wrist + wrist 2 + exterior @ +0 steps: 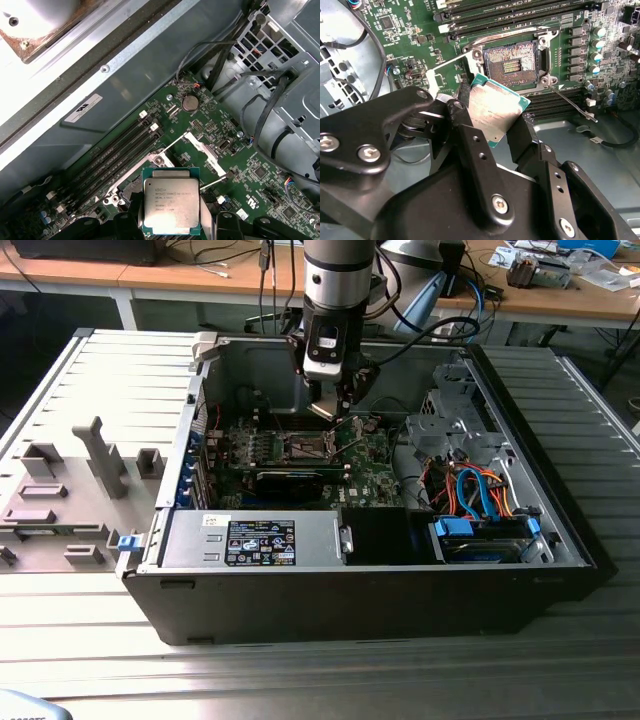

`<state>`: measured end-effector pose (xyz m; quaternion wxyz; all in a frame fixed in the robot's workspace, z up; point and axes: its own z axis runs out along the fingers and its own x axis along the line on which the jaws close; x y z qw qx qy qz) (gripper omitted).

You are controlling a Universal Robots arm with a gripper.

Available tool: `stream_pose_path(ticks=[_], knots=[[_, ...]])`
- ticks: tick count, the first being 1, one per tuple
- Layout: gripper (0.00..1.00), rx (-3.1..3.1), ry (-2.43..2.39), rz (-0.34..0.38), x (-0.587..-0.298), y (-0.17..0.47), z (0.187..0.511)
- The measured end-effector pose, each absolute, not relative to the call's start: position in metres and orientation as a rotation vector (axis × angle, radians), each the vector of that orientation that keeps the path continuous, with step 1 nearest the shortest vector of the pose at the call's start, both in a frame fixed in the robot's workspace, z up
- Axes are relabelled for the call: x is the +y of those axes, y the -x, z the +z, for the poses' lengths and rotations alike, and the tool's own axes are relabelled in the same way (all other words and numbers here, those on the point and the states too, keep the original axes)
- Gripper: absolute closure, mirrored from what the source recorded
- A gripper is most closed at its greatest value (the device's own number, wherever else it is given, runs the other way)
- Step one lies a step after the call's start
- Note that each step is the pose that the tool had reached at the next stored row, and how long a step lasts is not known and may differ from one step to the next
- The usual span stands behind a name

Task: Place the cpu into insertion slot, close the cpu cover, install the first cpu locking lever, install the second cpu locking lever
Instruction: 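Place the cpu into insertion slot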

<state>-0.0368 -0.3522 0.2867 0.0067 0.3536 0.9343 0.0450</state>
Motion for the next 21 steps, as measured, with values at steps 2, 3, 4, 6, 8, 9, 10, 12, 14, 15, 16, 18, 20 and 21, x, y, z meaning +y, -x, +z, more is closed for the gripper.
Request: stream_pose_path(ticks=[2, 3, 4, 6, 8, 9, 10, 12, 14, 15, 16, 18, 20, 21], knots=[[0.46, 2.922, -1.109, 0.141, -0.3522, 0.0368, 0.2866], [0.46, 2.921, -1.11, 0.141, -0.3522, 0.0368, 0.2866], [0.46, 2.92, -1.112, 0.141, -0.3522, 0.0368, 0.2866], [0.46, 2.919, -1.115, 0.141, -0.3522, 0.0368, 0.2865], [0.46, 2.917, -1.119, 0.141, -0.3522, 0.0368, 0.2865], [0.46, 2.916, -1.121, 0.141, -0.3522, 0.0368, 0.2864], [0.46, 2.916, -1.122, 0.141, -0.3522, 0.0368, 0.2864], [0.46, 2.914, -1.126, 0.141, -0.3522, 0.0368, 0.2863], [0.46, 2.912, -1.131, 0.141, -0.3522, 0.0368, 0.2862], [0.46, 2.912, -1.133, 0.141, -0.3522, 0.0368, 0.2862], [0.46, 2.91, -1.136, 0.141, -0.3522, 0.0368, 0.2861], [0.46, 2.908, -1.141, 0.141, -0.3522, 0.0368, 0.2861], [0.46, 2.906, -1.146, 0.141, -0.3522, 0.0368, 0.286], [0.46, 2.905, -1.148, 0.141, -0.3522, 0.0368, 0.2859]])
